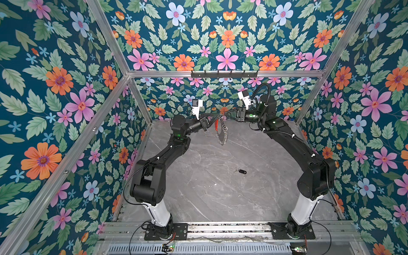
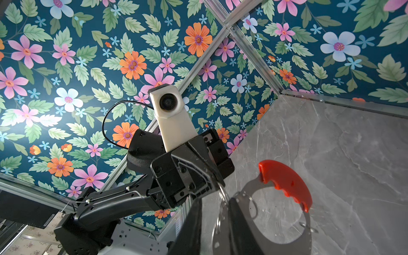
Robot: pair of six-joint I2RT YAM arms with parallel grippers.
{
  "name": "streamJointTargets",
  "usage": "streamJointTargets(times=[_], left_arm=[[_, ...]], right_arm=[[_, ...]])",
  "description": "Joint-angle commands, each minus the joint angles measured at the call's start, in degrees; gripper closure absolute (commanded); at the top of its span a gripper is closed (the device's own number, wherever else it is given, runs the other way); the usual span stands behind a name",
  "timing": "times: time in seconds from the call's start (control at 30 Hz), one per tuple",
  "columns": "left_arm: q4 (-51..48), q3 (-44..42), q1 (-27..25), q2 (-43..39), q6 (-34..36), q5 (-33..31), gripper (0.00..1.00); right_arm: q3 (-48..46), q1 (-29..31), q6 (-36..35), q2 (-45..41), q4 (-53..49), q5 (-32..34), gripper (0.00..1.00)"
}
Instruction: Put the keys on the keyring
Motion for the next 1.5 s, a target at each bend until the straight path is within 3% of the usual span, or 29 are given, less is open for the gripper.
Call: streamJointTargets(times=[0.0, 0.57, 0.87, 1.1, 1.47], left_arm=[[7.97, 1.90, -0.10, 1.07, -3.98, -1.18, 1.00], [11.62, 7.79, -0.90, 6.17, -7.46, -3.09, 1.00], [18.52, 1.78, -1.32, 4.21, -9.66, -7.06, 1.00], [16.25, 3.17, -1.34, 3.82, -9.36, -5.99, 1.00], [15.78, 2.90, -1.35, 4.19, -10.19, -4.95, 1.00]], right_arm=[[1.68, -0.43, -0.37, 0.71, 0.55, -1.10, 0.77], [11.17, -2.05, 7.34, 8.22, 5.68, -9.39, 0.81], [6.97, -2.09, 7.89, 6.34, 8.38, -9.95, 0.82], [2.93, -1.60, 11.27, 5.04, 14.61, -9.17, 0.82], [-1.11, -0.67, 9.30, 2.67, 15.66, -6.13, 0.72]])
